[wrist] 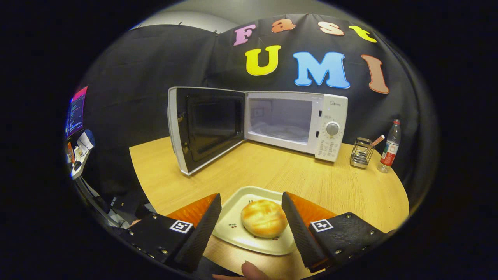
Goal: Open the microwave, put the food inside, and close the microwave door.
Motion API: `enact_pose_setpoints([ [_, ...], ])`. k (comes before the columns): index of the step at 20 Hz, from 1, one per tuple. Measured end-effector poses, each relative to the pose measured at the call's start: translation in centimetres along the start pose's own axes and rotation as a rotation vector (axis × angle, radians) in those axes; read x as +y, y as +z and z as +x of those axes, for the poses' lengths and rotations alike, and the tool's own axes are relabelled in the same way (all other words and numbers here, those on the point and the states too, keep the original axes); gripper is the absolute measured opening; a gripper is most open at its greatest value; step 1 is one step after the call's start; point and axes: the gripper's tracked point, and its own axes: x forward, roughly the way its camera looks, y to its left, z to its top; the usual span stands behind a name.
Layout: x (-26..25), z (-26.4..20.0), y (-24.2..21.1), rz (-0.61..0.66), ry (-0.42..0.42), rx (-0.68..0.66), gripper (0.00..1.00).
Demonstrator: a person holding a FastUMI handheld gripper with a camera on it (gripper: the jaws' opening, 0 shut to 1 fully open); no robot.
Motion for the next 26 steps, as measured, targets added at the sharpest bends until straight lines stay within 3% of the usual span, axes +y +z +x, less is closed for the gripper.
enact_pose_setpoints([
  [4, -0.9, 0.5, -3.1, 0.029, 0.03, 0.129, 0.95],
  [8, -1.6, 1.6, -4.9, 0.037, 0.006, 0.213, 0.96],
  [11, -1.4, 1.7, -4.7, 0.059, 0.002, 0.203, 0.84],
  [14, -0.8, 1.8, -3.6, 0.14, 0.019, 0.181, 0.68],
  [21, 0.3, 3.7, 3.1, 0.415, 0.097, 0.103, 0.68],
  [26, 0.0, 7.0, 7.1, 0.508, 0.085, 0.065, 0.68],
])
